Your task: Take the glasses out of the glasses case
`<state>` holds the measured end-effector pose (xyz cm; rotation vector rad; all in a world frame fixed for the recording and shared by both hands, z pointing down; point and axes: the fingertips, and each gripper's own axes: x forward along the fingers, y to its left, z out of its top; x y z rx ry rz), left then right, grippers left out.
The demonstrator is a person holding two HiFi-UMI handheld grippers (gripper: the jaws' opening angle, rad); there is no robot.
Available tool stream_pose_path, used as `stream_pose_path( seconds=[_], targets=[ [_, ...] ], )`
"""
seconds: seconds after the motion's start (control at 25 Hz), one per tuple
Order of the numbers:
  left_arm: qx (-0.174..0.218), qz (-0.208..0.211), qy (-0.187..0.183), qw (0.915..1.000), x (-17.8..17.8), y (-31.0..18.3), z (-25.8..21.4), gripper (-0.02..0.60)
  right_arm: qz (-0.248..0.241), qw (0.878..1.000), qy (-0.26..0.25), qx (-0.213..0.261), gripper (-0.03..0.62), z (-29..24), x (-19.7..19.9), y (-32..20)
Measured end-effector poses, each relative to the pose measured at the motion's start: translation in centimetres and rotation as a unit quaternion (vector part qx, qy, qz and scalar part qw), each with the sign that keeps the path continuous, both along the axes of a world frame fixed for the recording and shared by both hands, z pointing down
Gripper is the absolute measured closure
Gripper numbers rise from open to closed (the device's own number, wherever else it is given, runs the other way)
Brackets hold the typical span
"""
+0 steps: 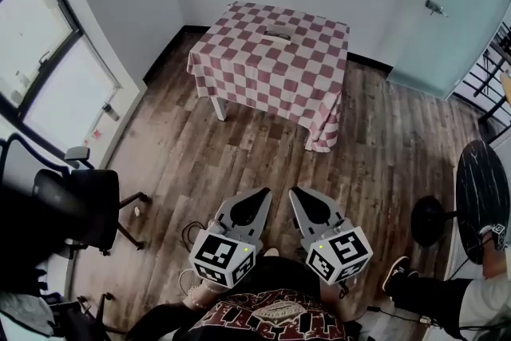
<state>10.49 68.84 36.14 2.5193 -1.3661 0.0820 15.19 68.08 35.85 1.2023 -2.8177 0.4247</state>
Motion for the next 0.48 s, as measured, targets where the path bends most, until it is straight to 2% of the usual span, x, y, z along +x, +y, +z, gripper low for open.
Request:
stream_pose_path(
  seconds=[0.48],
  targets=[
    [-0.021,0.017,0.003,0.9996,-3.8,-7.8,1.1,0.572,0.003,1.0,0.013,-0.005,0.574,0.2,-3.8,-7.6]
  ],
)
